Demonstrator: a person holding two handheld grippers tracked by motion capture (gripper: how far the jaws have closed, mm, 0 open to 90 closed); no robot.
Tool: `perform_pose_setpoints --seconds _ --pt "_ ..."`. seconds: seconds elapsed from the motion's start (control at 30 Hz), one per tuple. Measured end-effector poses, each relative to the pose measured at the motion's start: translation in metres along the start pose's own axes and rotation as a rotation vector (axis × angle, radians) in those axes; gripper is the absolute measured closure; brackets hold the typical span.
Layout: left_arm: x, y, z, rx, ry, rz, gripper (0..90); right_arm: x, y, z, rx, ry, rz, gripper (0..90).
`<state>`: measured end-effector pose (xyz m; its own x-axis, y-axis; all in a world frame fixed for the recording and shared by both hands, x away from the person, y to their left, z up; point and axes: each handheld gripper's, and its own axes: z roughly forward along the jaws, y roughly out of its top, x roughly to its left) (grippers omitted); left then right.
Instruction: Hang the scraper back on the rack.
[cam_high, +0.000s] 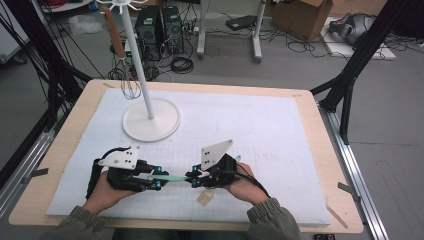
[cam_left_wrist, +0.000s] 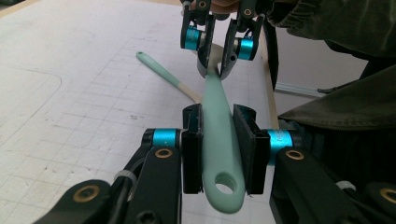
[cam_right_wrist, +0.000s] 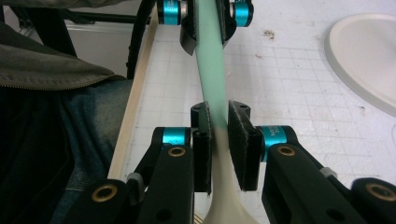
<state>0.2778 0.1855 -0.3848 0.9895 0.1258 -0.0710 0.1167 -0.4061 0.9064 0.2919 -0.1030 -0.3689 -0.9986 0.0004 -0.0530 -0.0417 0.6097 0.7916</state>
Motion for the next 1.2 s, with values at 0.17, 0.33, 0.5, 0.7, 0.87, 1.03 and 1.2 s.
perform_pose_setpoints --seconds 0.17,0.33,0.5,0.7,0.87,1.03,1.2 --pt "-0.001 0.001 0.0 0.004 0.012 0.007 74.1 -0.001 0.0 0.001 0.0 0.0 0.005 78.1" --pt "-0.002 0.001 0.001 0.01 0.008 0.016 74.2 -0.003 0.0 0.006 0.021 0.015 0.018 69.5" --pt "-0.004 0.002 0.0 0.01 0.011 0.029 74.2 -0.009 -0.002 0.013 0.037 0.051 0.056 67.5" --pt "-0.002 0.001 0.0 0.003 0.013 0.021 73.9 -0.009 -0.001 0.014 0.046 0.08 0.042 78.5" --pt "0.001 0.0 -0.001 -0.014 0.027 -0.011 71.1 -0.007 0.0 0.013 0.035 0.052 0.018 79.8" --pt "0.002 -0.001 -0.001 -0.002 0.038 -0.024 70.7 -0.005 0.001 0.012 0.045 0.028 0.001 79.8" --pt "0.004 -0.003 -0.001 -0.002 0.041 -0.038 71.5 -0.002 0.003 0.008 0.027 -0.004 -0.023 81.0"
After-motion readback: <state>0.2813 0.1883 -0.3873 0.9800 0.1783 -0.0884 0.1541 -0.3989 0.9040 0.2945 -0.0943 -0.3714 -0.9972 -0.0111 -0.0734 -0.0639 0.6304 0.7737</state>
